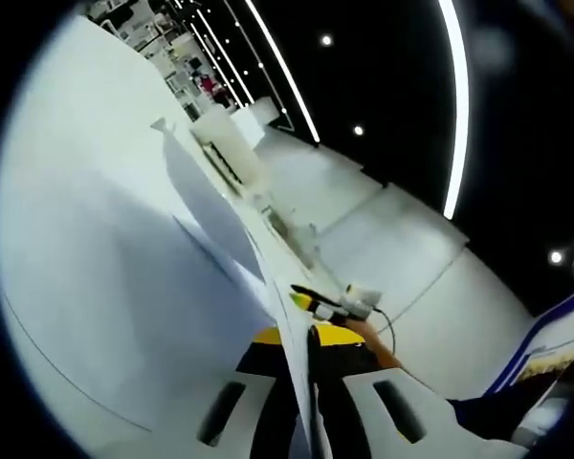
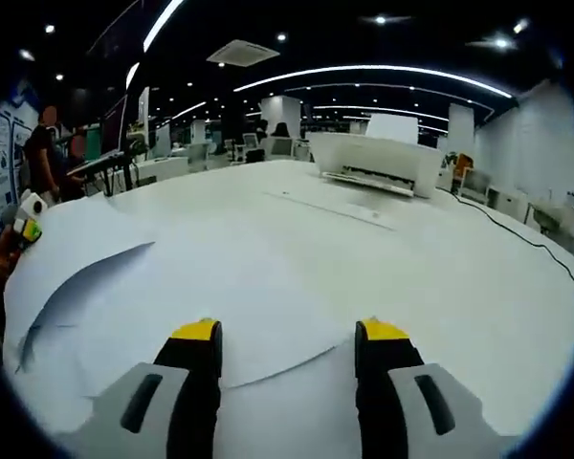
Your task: Organize the stack of printing papers by aligning and flattening the scattered papers on the table
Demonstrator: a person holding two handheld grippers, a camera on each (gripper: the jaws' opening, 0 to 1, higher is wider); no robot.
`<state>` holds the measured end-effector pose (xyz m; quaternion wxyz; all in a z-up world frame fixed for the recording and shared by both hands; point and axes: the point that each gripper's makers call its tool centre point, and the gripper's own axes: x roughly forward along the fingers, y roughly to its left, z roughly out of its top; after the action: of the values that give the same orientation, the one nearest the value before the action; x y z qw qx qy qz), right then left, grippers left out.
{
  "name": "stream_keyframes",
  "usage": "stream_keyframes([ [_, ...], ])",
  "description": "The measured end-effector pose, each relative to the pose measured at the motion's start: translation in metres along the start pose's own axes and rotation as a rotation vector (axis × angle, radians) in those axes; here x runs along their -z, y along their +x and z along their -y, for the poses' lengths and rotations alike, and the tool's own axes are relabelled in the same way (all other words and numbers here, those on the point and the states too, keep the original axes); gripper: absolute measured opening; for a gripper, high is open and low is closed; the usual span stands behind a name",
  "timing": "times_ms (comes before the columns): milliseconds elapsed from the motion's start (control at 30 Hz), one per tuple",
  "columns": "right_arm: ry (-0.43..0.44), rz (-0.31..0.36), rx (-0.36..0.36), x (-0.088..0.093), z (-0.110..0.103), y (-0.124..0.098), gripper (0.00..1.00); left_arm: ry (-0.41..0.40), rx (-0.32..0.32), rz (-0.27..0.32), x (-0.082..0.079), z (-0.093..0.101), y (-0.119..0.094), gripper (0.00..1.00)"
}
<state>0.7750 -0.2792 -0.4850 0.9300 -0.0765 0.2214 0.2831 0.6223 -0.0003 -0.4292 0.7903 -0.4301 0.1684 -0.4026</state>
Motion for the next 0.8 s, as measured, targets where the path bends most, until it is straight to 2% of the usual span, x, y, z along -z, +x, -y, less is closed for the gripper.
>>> stream_keyframes([
  [67,-0.004,-0.006,0.0,0.001,0.0,0.001,0.5,-0.002,0.001,0.001,0.0,0.001,0.0,0.07],
  [133,0.028,-0.012,-0.013,0.004,-0.001,0.004,0.5,-0.002,0.001,0.0,0.001,0.001,0.0,0.07],
  [167,0.05,0.005,-0.026,0.002,-0.002,0.006,0.5,0.0,0.002,-0.001,0.001,0.002,0.0,0.07],
  [300,0.033,0.009,-0.012,0.002,0.004,0.005,0.48,0.003,0.003,-0.008,0.004,0.004,0.0,0.07],
  [500,0.025,0.006,-0.02,0.0,0.001,0.002,0.43,0.011,0.002,-0.016,0.005,0.003,0.001,0.07],
  [600,0.017,0.002,-0.032,0.0,-0.001,0.004,0.3,0.012,0.0,-0.016,0.004,0.002,0.002,0.07],
  [667,-0.055,0.005,-0.048,-0.003,-0.006,0.005,0.23,0.012,-0.001,-0.016,0.004,0.001,0.002,0.07],
  [800,-0.063,0.023,-0.076,-0.009,-0.013,0.007,0.09,0.011,-0.003,-0.017,0.004,0.001,0.002,0.07],
])
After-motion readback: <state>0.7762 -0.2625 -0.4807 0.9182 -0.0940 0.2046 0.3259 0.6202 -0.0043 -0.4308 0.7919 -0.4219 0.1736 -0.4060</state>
